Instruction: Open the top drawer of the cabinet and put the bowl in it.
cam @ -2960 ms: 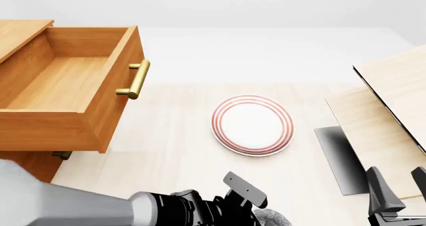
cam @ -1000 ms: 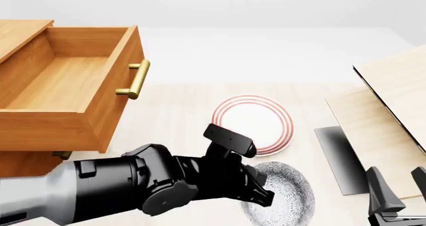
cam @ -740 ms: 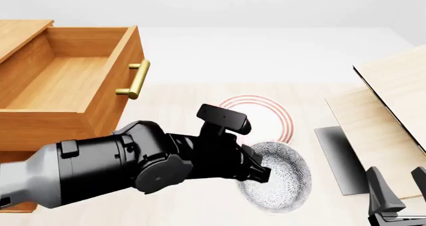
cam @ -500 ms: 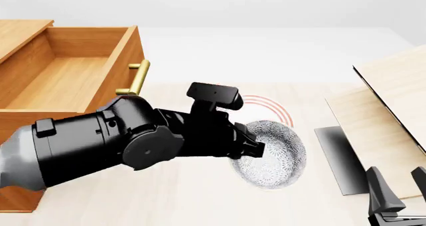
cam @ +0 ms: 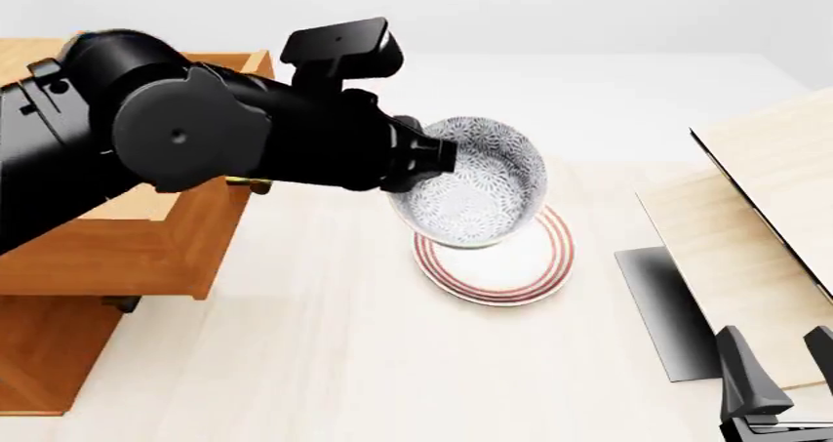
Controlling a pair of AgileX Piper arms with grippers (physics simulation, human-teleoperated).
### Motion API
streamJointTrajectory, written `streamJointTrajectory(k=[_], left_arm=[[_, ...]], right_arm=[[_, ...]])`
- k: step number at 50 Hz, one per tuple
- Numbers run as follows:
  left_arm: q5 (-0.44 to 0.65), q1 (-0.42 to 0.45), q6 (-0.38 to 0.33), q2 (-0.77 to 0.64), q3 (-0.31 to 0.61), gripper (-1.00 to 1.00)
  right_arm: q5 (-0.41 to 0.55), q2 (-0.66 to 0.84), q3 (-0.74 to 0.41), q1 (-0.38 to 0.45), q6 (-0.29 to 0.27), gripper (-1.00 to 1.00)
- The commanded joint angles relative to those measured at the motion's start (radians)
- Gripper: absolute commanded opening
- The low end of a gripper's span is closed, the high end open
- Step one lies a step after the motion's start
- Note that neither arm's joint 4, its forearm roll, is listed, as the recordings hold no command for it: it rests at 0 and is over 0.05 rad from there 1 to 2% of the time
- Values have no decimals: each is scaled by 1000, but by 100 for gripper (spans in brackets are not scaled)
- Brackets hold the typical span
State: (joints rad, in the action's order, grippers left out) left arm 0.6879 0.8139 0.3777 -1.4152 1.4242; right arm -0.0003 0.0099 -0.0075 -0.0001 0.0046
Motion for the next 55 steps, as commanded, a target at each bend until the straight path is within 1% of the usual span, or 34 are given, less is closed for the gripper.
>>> streamJointTrajectory(k=[1, 2, 3, 4, 6, 7, 9, 13, 14, 19, 21, 22, 23, 24, 25, 26, 27, 29, 31, 35, 36, 37, 38, 39, 40, 43, 48, 51, 53, 55], left_arm=[[102, -63, -22, 14, 119, -100], [123, -83, -34, 20, 144, -100], [124, -83, -34, 20, 145, -100], [151, -95, -40, 16, 181, -100], [165, -104, -50, 13, 198, -100], [198, -119, -65, 11, 244, -100], [226, -127, -71, 6, 290, -100], [298, -173, -97, -16, 406, -100], [313, -171, -99, -27, 431, -100], [379, -229, -121, -49, 519, -100], [393, -230, -112, -53, 542, -100], [401, -240, -119, -52, 548, -100], [416, -264, -144, -49, 559, -100], [427, -268, -149, -56, 560, -100], [422, -274, -130, -51, 556, -100], [432, -288, -151, -53, 559, -100], [433, -280, -140, -56, 567, -100], [445, -307, -154, -50, 568, -100], [453, -314, -147, -51, 575, -100], [482, -354, -162, -44, 599, -100], [490, -352, -159, -47, 611, -100], [494, -361, -156, -44, 614, -100], [505, -384, -176, -40, 617, -100], [511, -383, -164, -42, 625, -100], [518, -406, -175, -36, 627, -100], [528, -427, -181, -32, 632, -100], [531, -471, -186, -12, 614, -100], [530, -505, -168, 8, 597, -100], [529, -511, -169, 12, 595, -100], [529, -536, -163, 25, 579, -100]], right_arm=[[0, -2, 2, 0, -1, 100], [0, -2, 2, 0, -1, 100], [0, -2, 2, 0, -1, 100], [0, -2, 2, 0, -1, 100], [0, -2, 2, 0, -1, 100], [0, -2, 2, 0, -1, 100], [0, -2, 2, 0, -1, 100], [0, -2, 2, 0, -1, 100], [0, -2, 2, 0, -1, 100], [0, -2, 2, 0, -1, 100], [0, -2, 2, 0, -1, 100], [0, -2, 2, 0, -1, 100], [0, -2, 2, 0, -1, 100], [0, -2, 2, 0, -1, 100], [0, -2, 2, 0, -1, 100], [0, -2, 2, 0, -2, 100], [0, -2, 2, 0, -1, 100], [0, -2, 2, 0, -1, 100], [0, -2, 2, 0, -1, 100], [0, -2, 2, 0, -1, 100], [0, -2, 2, 0, -1, 100], [0, -2, 2, 0, -1, 100], [0, -2, 2, 0, -1, 100], [0, -2, 2, 0, -1, 100], [0, -2, 2, 0, -1, 100], [0, -2, 2, 0, -1, 100], [0, -2, 2, 0, -1, 100], [0, -2, 2, 0, -1, 100], [0, -2, 2, 0, -1, 100], [0, -2, 2, 0, -1, 100]])
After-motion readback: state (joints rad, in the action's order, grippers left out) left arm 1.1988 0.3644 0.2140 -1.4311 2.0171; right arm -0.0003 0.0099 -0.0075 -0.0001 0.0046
